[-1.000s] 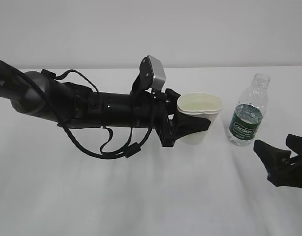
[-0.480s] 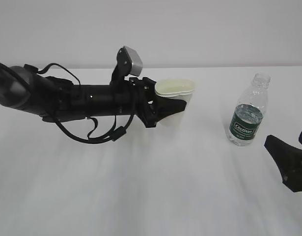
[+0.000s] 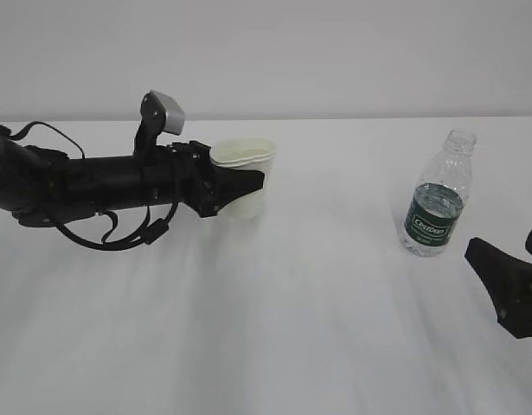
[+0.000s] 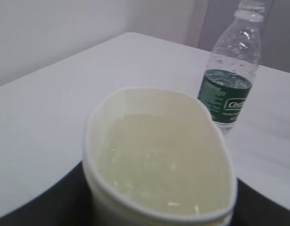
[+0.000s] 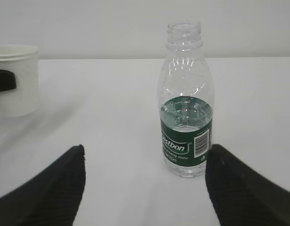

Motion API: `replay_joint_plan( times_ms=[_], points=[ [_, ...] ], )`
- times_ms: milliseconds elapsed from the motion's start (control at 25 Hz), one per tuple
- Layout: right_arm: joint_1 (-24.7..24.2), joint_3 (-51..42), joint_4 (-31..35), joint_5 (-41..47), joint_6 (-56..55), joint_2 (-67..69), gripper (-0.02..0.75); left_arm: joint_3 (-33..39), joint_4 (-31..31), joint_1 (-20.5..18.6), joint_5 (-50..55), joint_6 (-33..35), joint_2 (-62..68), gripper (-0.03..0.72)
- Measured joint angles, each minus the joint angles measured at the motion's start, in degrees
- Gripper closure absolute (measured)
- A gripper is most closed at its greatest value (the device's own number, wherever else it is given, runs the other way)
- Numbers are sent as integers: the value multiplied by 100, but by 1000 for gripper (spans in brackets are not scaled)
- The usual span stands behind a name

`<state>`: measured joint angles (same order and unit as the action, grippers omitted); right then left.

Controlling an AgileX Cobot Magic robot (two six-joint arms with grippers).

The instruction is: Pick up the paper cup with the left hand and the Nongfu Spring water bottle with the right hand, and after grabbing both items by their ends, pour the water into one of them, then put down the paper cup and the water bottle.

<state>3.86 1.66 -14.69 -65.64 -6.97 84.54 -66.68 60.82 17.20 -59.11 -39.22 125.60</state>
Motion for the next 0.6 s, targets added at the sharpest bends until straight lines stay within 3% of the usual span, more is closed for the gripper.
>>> replay_joint_plan(
  times_ms=[240, 600],
  points=[
    [0, 0, 0, 0, 0, 129, 143, 234, -276, -184, -38, 456, 0, 277],
    [0, 0, -12, 0, 0, 339, 144, 850, -1221, -219, -490, 1323, 0, 277]
  ],
)
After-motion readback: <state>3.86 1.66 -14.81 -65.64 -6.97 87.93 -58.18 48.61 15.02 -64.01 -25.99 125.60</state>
